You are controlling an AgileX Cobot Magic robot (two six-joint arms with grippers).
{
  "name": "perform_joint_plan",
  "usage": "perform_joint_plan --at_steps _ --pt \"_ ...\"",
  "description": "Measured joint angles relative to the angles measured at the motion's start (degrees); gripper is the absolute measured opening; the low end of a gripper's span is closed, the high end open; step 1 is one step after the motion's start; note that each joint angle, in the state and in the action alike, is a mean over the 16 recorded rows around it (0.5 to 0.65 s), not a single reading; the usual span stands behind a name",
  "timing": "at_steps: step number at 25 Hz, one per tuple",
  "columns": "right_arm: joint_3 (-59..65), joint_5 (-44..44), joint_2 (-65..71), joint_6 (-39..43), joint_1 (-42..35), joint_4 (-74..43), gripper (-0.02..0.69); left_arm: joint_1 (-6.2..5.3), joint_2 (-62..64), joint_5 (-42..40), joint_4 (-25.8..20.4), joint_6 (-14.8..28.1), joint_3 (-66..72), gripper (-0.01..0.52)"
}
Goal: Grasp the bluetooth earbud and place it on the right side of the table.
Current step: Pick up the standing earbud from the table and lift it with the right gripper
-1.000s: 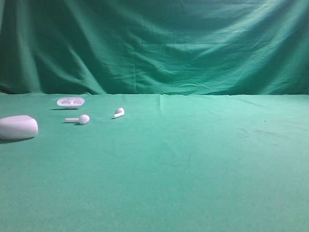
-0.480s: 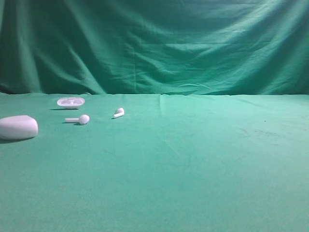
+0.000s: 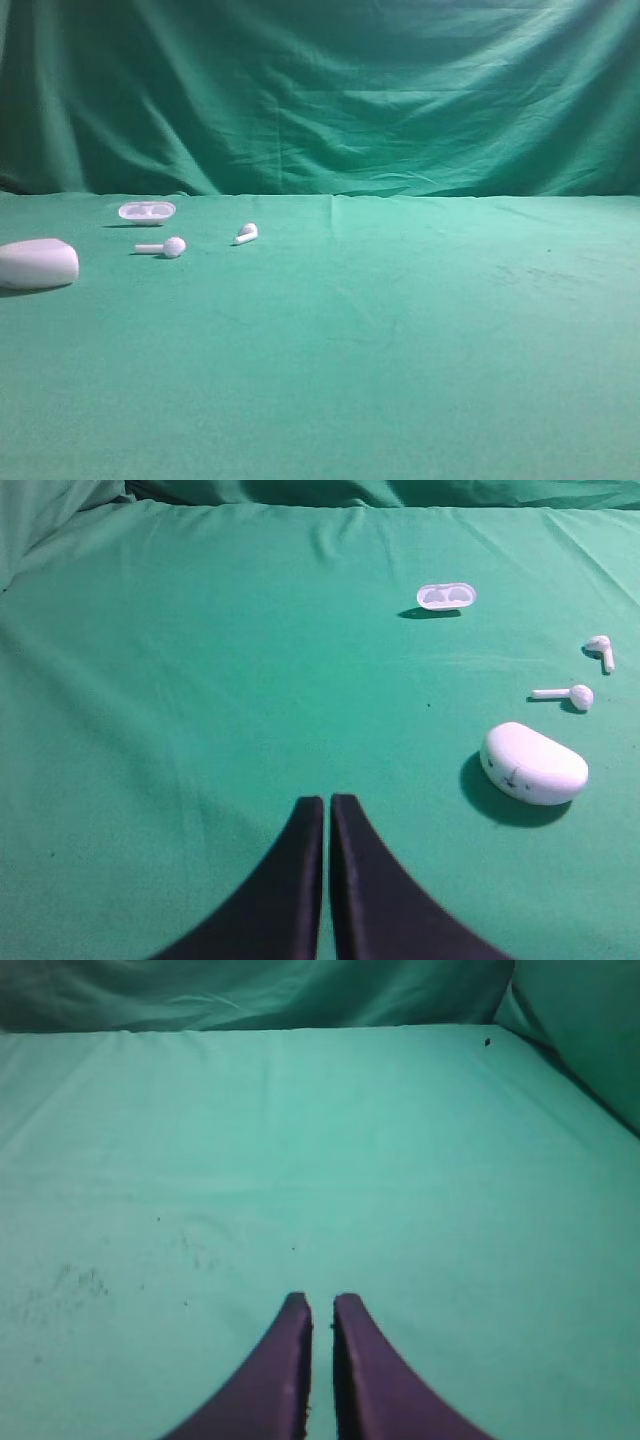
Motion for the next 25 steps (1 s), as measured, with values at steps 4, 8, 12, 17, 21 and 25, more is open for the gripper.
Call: perform_joint_plan --at_steps 4,8,12,17,21,25 --pt "-1.66 -3.80 1.03 1.40 0.00 3.06 0.050 0.00 0.00 0.00 0.00 0.00 0.00 0.000" --pt "-6.00 -2.17 4.26 2.65 0.00 6.70 0.050 0.00 0.00 0.00 0.00 0.00 0.00 0.000" --pt "-11.93 4.54 9.35 3.01 0.00 9.52 0.050 0.00 0.00 0.00 0.00 0.00 0.00 0.000" --pt "-19.56 15.55 16.81 1.67 0.00 11.98 0.050 0.00 0.00 0.00 0.00 0.00 0.00 0.000" --pt "-24.90 21.81 23.41 -2.56 0.01 13.79 0.038 0.00 0.00 0.00 0.00 0.00 0.00 0.000" --pt "-29.49 26.36 30.45 -7.95 0.58 14.63 0.025 0.00 0.00 0.00 0.00 0.00 0.00 0.000"
